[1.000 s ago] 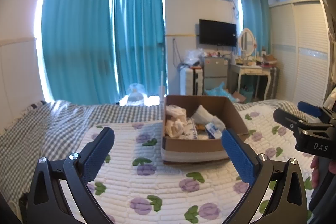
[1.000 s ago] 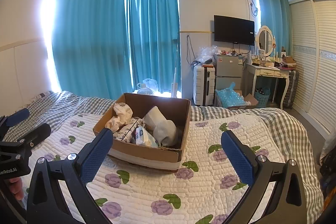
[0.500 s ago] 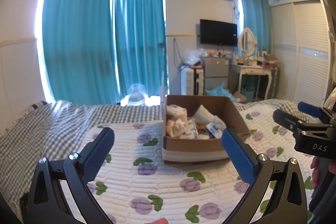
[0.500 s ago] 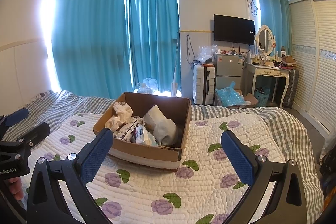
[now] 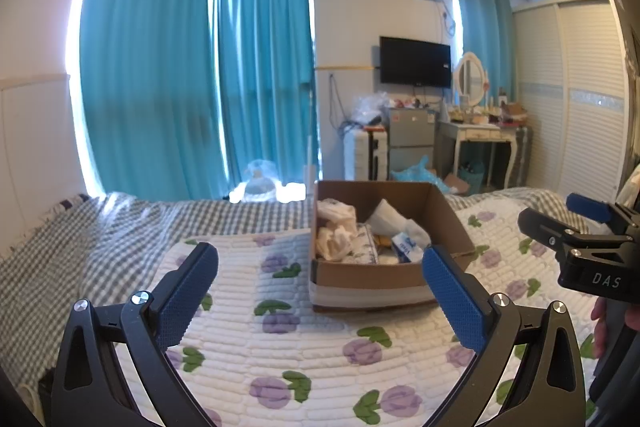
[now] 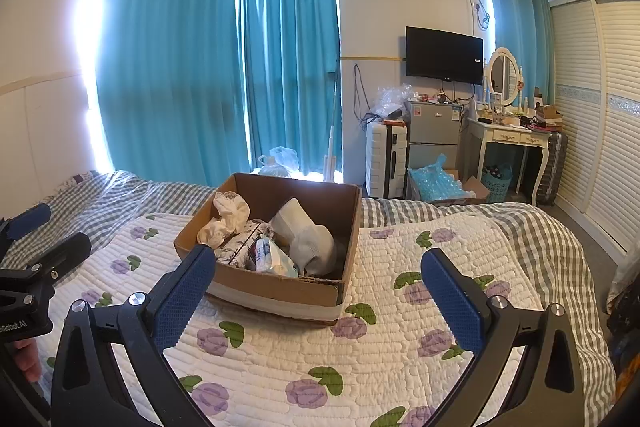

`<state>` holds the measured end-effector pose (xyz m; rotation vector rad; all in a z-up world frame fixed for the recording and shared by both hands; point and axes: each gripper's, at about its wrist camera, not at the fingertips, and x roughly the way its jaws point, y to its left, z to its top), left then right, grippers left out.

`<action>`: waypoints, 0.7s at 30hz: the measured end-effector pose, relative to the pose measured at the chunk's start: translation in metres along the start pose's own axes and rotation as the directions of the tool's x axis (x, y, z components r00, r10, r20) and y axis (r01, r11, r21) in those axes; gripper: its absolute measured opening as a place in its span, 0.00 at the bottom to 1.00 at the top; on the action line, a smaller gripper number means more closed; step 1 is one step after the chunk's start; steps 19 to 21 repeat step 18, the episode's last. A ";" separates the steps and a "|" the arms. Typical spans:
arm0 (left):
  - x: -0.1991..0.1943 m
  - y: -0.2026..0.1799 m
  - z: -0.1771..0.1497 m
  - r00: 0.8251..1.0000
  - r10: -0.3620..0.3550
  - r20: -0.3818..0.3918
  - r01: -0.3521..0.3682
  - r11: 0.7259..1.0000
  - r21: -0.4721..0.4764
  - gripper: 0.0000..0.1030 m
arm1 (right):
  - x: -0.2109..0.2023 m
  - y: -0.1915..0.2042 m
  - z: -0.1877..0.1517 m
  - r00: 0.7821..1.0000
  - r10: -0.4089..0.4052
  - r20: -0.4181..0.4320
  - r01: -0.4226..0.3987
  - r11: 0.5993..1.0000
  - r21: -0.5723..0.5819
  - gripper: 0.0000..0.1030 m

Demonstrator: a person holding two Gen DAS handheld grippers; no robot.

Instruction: Organize soft objects

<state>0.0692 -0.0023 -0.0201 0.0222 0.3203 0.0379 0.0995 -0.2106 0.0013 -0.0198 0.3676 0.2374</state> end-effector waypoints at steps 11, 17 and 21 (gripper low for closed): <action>0.003 0.001 -0.002 1.000 -0.002 -0.009 0.002 1.000 -0.001 1.00 | 0.001 0.001 -0.002 1.000 0.002 -0.009 -0.002 1.000 0.003 1.00; 0.002 0.002 -0.002 1.000 0.001 -0.005 -0.001 1.000 -0.003 1.00 | 0.001 0.001 -0.002 1.000 0.002 -0.012 -0.002 1.000 0.005 1.00; 0.002 0.002 -0.002 1.000 -0.002 -0.008 0.002 1.000 -0.003 1.00 | 0.002 0.002 -0.002 1.000 0.003 -0.015 -0.003 1.000 0.005 1.00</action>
